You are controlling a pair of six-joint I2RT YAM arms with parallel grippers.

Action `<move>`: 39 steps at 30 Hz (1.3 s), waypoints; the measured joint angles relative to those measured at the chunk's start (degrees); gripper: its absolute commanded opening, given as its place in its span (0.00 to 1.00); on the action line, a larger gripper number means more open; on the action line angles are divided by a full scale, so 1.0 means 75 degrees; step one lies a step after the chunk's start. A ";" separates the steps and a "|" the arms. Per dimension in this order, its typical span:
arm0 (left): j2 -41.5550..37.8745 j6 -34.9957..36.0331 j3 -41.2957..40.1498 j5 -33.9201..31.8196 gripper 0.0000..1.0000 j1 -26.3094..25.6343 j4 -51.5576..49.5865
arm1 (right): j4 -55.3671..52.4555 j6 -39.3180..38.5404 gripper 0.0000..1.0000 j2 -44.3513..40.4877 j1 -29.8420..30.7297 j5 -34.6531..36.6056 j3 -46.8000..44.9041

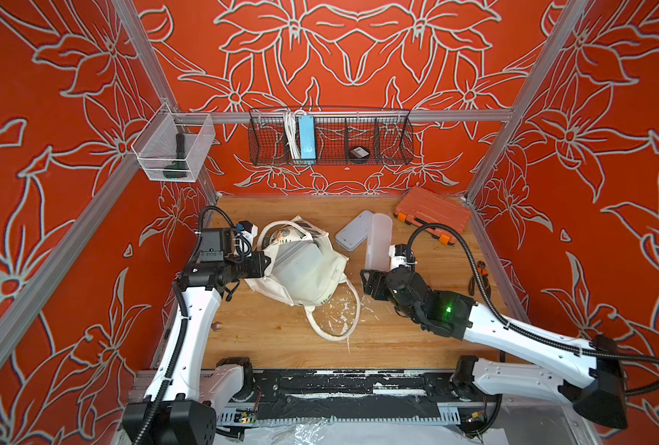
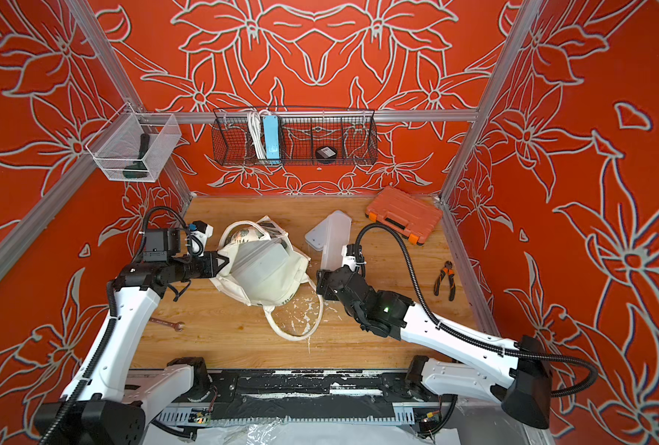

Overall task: Take out the pencil case from the canvas bag
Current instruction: Place the pencil case at the center of the board.

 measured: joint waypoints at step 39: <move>-0.0221 0.0026 -0.0460 0.0058 0.00 0.0009 -0.0154 | -0.1250 0.1093 0.70 0.3316 -0.2544 -0.1274 0.1239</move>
